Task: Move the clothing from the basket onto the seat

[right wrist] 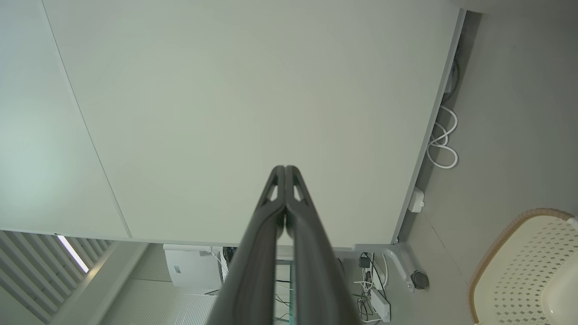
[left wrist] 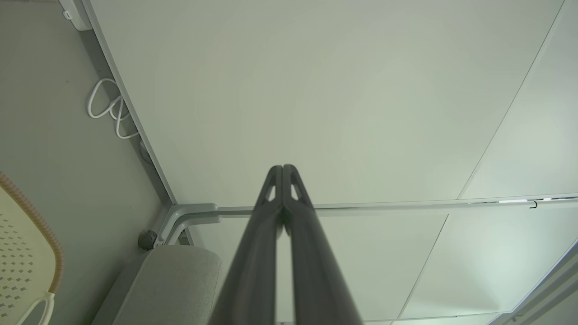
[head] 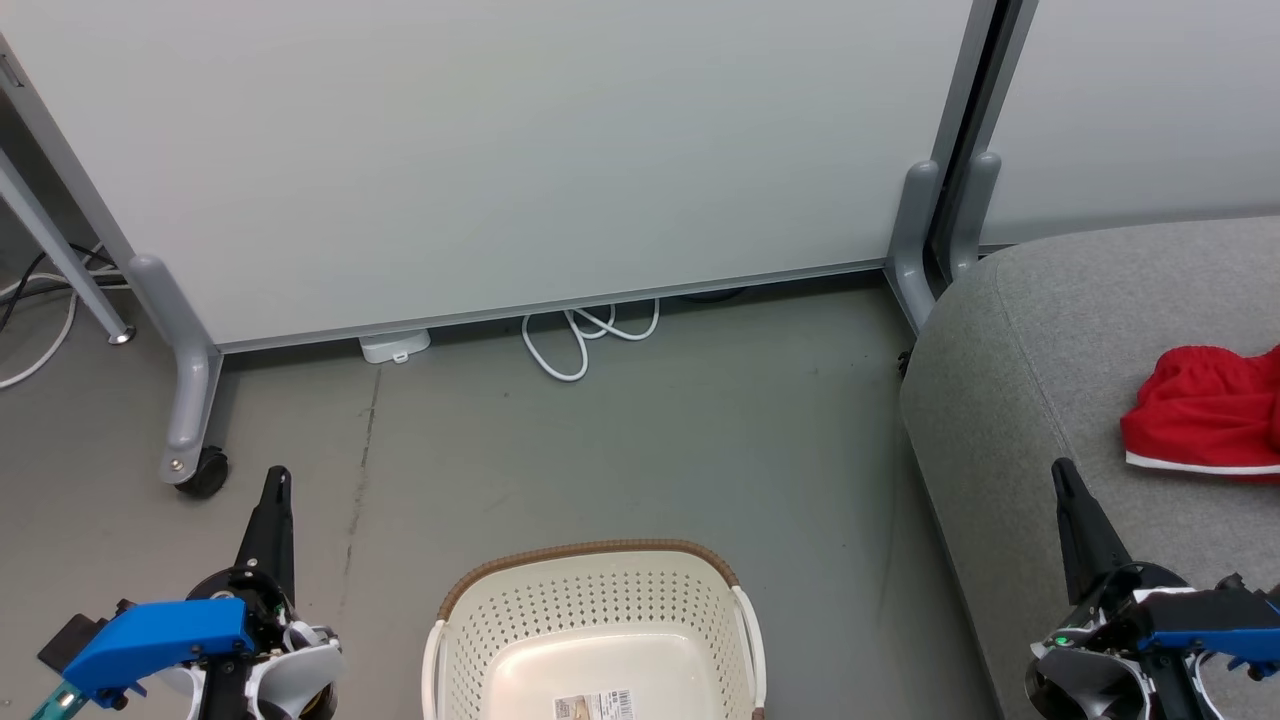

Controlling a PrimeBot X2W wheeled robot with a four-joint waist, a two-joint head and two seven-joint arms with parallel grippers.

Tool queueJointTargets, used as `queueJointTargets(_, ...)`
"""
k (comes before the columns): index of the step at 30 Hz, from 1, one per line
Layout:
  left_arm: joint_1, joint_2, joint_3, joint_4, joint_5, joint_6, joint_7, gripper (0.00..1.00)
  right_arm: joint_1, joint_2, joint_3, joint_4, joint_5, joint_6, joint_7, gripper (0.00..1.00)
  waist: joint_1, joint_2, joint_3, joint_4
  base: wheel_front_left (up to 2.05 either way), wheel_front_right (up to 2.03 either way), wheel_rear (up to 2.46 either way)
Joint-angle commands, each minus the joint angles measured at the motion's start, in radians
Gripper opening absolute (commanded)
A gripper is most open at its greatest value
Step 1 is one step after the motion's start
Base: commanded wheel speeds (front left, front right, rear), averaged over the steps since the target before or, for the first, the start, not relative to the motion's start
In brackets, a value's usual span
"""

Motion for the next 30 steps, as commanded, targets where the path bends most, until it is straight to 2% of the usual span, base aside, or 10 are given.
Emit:
queueJointTargets(1,-0.009,-0.001,0.001,-0.005,-0.002,-0.004,0.003,0.00,-0.011,-0.006,-0.001,0.001,0.003,0.000,0.002,0.00,-0.0001,0.0000,0.000,0.000,0.00,0.00,0.00)
queueJointTargets(30,-0.009,-0.001,0.001,-0.005,-0.002,-0.004,0.003,0.00,-0.011,-0.006,-0.001,0.001,0.003,0.000,0.002,0.00,-0.0001,0.0000,0.000,0.000,0.00,0.00,0.00)
